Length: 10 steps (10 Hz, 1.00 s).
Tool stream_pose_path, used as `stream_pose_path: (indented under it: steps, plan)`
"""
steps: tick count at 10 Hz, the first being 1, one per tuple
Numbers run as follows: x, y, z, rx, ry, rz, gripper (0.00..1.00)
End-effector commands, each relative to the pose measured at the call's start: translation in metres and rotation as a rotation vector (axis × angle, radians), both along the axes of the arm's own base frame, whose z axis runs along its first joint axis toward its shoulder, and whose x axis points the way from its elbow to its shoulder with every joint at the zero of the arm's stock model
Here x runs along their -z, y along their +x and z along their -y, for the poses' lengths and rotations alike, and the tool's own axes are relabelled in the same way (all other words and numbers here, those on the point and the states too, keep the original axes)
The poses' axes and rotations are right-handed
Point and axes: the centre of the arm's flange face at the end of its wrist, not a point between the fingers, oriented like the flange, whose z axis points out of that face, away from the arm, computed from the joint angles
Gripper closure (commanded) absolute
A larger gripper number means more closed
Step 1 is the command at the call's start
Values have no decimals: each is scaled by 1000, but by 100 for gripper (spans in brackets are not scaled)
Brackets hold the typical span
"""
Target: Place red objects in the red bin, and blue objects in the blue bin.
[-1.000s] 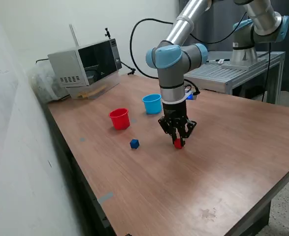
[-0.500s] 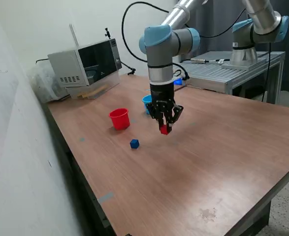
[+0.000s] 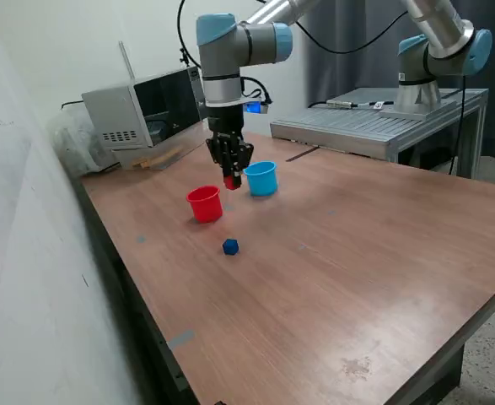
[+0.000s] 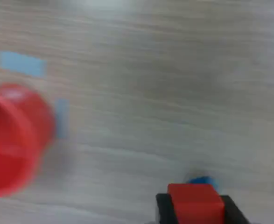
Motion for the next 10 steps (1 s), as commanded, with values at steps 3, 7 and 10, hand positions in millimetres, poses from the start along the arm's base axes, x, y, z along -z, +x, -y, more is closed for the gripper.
stream_pose_path:
  steps: [3,7,10]
  plan:
    - [-29,-15,-107,128,8,-53,100]
    - [-30,-17,-154,205,-1,-73,100]
    - [-8,-21,-169,264,-5,-104,100]
